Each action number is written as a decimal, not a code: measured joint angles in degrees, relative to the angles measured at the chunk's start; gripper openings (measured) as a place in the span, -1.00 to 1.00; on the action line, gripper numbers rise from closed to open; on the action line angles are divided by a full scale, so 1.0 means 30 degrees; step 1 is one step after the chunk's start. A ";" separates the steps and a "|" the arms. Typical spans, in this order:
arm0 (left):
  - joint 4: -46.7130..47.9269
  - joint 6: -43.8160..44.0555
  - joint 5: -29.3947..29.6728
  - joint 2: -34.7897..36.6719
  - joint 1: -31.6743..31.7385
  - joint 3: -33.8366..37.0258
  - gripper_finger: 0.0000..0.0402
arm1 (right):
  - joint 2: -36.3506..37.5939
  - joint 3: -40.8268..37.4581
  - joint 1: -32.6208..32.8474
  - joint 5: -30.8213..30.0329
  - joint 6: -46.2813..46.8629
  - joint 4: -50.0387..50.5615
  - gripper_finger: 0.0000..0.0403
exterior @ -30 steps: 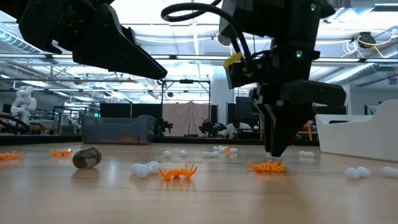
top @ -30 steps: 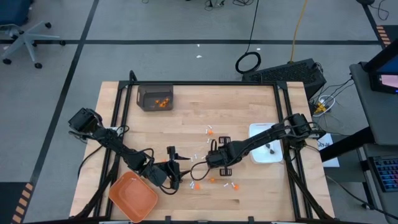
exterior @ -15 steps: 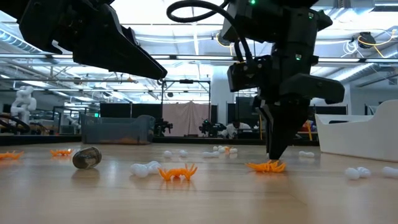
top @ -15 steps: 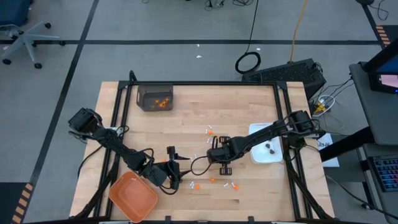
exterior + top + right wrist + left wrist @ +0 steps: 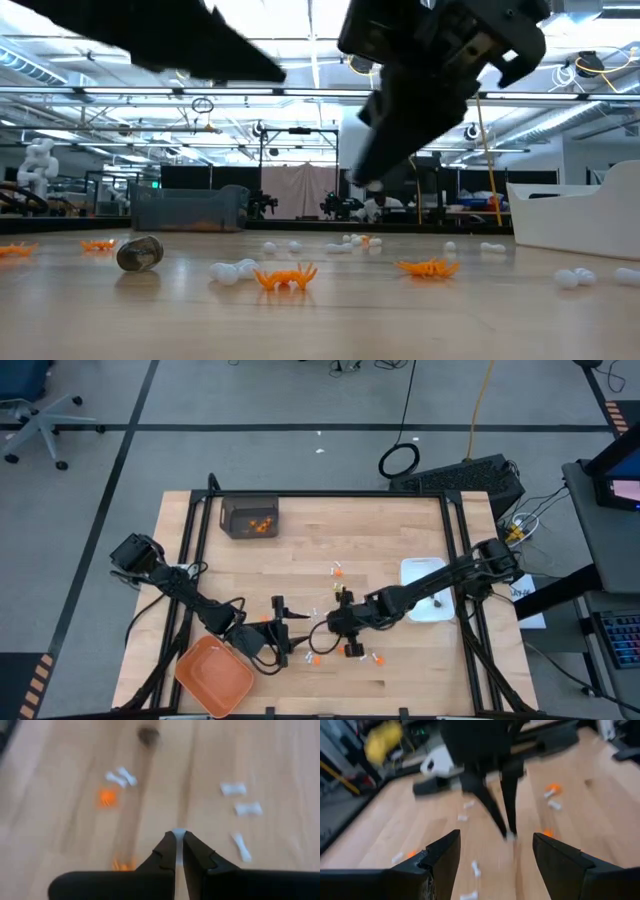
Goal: Sort Halloween decoration
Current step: Put the white bone toy into the orange bin
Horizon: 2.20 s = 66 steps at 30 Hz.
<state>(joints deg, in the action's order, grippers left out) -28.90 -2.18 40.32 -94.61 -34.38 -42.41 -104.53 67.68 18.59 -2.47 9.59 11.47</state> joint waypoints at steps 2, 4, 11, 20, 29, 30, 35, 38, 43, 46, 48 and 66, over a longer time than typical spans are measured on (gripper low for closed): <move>-0.0592 -0.1180 0.0216 0.0000 -0.0267 -0.0007 0.23 | -0.0095 -0.0251 0.0144 0.0474 -0.0417 -0.1903 -1.00; -0.0995 -0.2597 0.0888 0.0000 -0.0739 -0.0007 0.23 | -0.0044 -0.0376 0.0216 0.0978 -0.0598 -0.3392 -1.00; -0.2386 -0.8260 0.4502 0.0000 -0.2823 -0.0007 0.24 | -0.0037 -0.0782 0.0010 0.1461 -0.1000 -0.8528 -1.00; -0.3094 -1.2789 0.6827 0.0000 -0.4246 -0.0007 0.31 | -0.0008 -0.1333 -0.0310 0.1921 -0.1026 -1.4968 -1.00; -0.5688 -1.6934 0.7202 0.0000 -0.4186 -0.0015 0.29 | -0.0139 -0.1333 -0.0327 0.1899 -0.0643 -1.7126 -1.00; -0.6121 -1.7548 0.7023 0.0000 -0.4177 -0.0020 0.28 | -0.0139 -0.1333 -0.0327 0.1891 -0.0585 -1.7206 -1.00; -0.6950 -2.0665 0.5173 0.0000 -0.4172 -0.0022 0.19 | -0.0139 -0.1333 -0.0327 0.1889 -0.0441 -1.7867 -1.00; -0.7109 -2.1855 0.5078 0.0015 -0.4172 -0.0041 0.15 | -0.0139 -0.1333 -0.0290 0.1913 -0.0433 -1.8298 -1.00; -0.8254 -2.2981 0.5074 0.0015 -0.4166 -0.0044 0.10 | -0.0139 -0.1333 -0.0290 0.1921 -0.0433 -1.8719 -1.00; -0.8251 -2.3405 0.5004 0.0015 -0.3936 -0.0037 0.10 | -0.0139 -0.1333 -0.0283 0.1921 -0.0426 -1.8793 -1.00; -0.8255 -2.3436 0.4987 0.0015 -0.3711 -0.0040 0.10 | -0.0139 -0.1333 -0.0245 0.1913 -0.0426 -1.8865 -1.00; -0.9788 -2.5602 0.4317 -0.0015 -0.3549 -0.0029 0.10 | -0.0139 -0.1326 -0.0159 0.1924 -0.0181 -1.9008 -1.00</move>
<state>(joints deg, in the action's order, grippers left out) -58.26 -78.99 53.27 -94.65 -45.03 -42.50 -104.95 63.70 18.11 3.30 9.05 -45.55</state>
